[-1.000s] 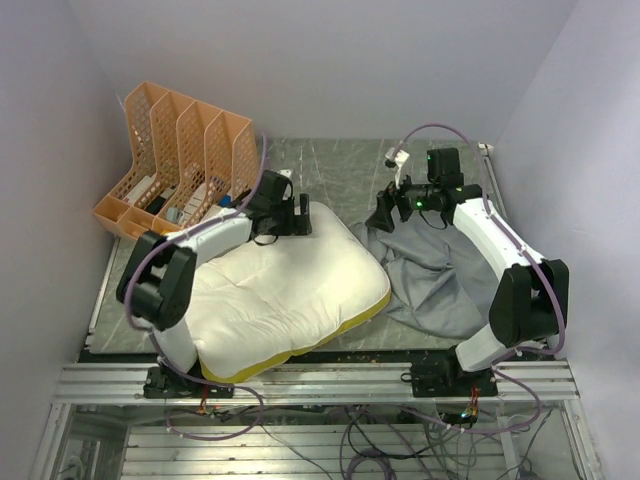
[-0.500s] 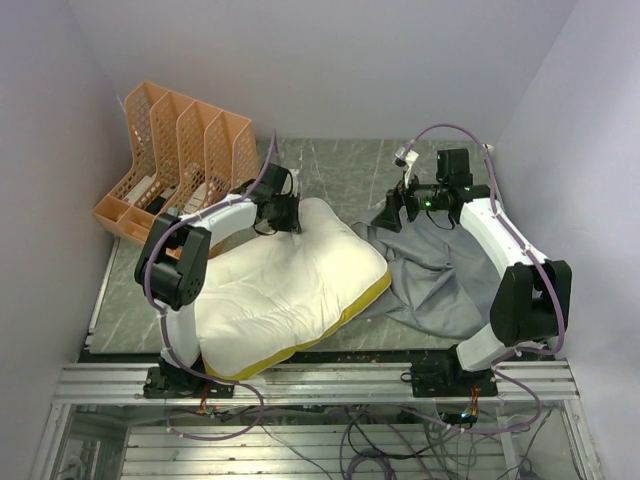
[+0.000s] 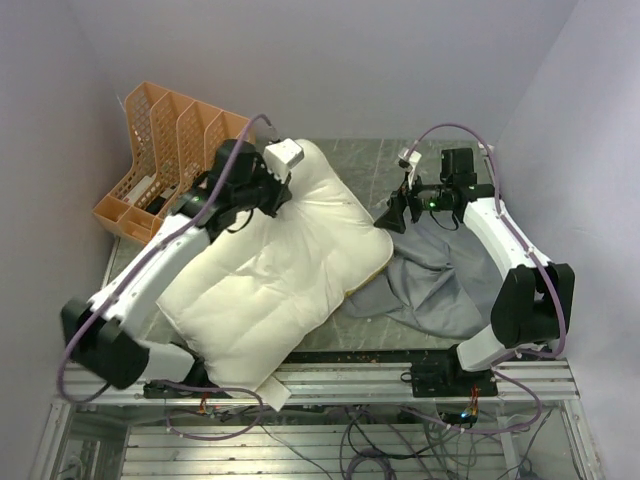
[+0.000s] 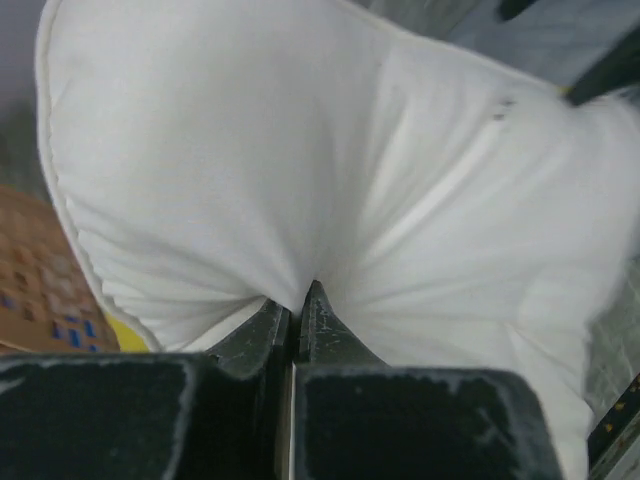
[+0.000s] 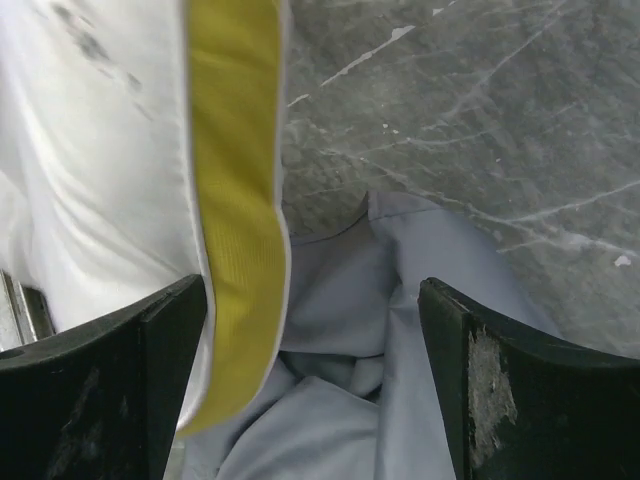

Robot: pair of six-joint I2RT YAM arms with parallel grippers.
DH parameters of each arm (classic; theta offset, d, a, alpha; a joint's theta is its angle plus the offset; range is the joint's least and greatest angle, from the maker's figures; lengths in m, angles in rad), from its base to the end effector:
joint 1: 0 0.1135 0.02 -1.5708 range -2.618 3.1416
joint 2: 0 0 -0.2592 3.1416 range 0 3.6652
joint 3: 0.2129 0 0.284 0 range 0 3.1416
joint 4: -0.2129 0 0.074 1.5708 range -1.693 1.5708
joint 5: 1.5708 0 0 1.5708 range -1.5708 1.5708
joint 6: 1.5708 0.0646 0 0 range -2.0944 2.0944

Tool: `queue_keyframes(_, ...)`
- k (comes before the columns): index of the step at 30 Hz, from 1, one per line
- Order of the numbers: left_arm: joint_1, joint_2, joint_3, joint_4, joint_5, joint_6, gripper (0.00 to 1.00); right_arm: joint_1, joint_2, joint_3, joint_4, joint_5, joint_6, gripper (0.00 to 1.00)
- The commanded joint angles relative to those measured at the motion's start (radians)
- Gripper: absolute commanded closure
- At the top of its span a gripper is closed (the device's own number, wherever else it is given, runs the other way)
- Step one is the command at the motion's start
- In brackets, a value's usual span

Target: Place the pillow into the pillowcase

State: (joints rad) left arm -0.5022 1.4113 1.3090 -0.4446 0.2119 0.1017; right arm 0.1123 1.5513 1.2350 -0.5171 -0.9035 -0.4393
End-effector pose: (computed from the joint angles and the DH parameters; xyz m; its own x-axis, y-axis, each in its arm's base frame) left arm 0.3250 -0.1940 0.3294 -0.3897 0.3273 -0.8608 0.6711 0.7410 -0.0221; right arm 0.3660 0.0923 0.2590 -0.4130 -0.3114 -0.8558 -0.8506 0.4677 0.2403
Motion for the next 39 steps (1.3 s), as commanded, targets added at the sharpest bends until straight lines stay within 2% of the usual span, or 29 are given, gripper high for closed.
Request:
queue_keyframes(1, -0.001, -0.150, 0.040, -0.041, 0.112, 0.270, 0.93, -0.007, -0.041, 0.041, -0.090, 0.030, -0.127, 0.15)
queue_keyframes(6, 0.000, -0.251, 0.002, -0.145, 0.128, 0.330, 0.93, -0.021, -0.079, 0.014, -0.085, 0.132, -0.133, 0.20)
queue_keyframes(10, 0.010, -0.350, -0.044, -0.157, 0.139, 0.373, 0.93, -0.031, -0.091, -0.048, -0.009, 0.207, -0.077, 0.31)
queue_keyframes(12, 0.015, -0.380, -0.059, -0.140, 0.155, 0.395, 0.93, -0.027, -0.075, -0.078, 0.022, 0.198, -0.054, 0.35)
queue_keyframes(17, 0.019, -0.358, -0.027, -0.149, 0.178, 0.436, 0.93, 0.052, 0.032, -0.096, 0.091, 0.311, -0.018, 0.23)
queue_keyframes(21, 0.023, -0.299, 0.040, -0.191, 0.205, 0.464, 0.93, 0.077, 0.115, -0.105, 0.149, 0.419, -0.007, 0.24)
queue_keyframes(24, 0.028, -0.271, 0.066, -0.184, 0.231, 0.480, 0.93, 0.107, 0.167, -0.101, 0.180, 0.493, -0.005, 0.29)
queue_keyframes(26, 0.032, -0.253, 0.078, -0.177, 0.262, 0.485, 0.93, 0.116, 0.196, -0.088, 0.208, 0.530, 0.004, 0.34)
queue_keyframes(29, 0.039, -0.227, 0.097, -0.174, 0.295, 0.493, 0.93, 0.112, 0.233, -0.036, 0.233, 0.555, 0.030, 0.52)
queue_keyframes(32, 0.047, -0.199, 0.117, -0.172, 0.317, 0.496, 0.93, 0.097, 0.244, 0.027, 0.242, 0.503, 0.058, 0.87)
queue_keyframes(33, 0.050, -0.192, 0.120, -0.170, 0.323, 0.496, 0.93, 0.090, 0.242, 0.044, 0.242, 0.483, 0.067, 0.96)
queue_keyframes(34, 0.054, -0.186, 0.119, -0.164, 0.333, 0.496, 0.93, 0.086, 0.234, 0.061, 0.246, 0.474, 0.075, 1.00)
queue_keyframes(39, 0.067, -0.149, 0.092, -0.105, 0.430, 0.469, 0.93, 0.052, 0.157, 0.136, 0.300, 0.463, 0.113, 1.00)
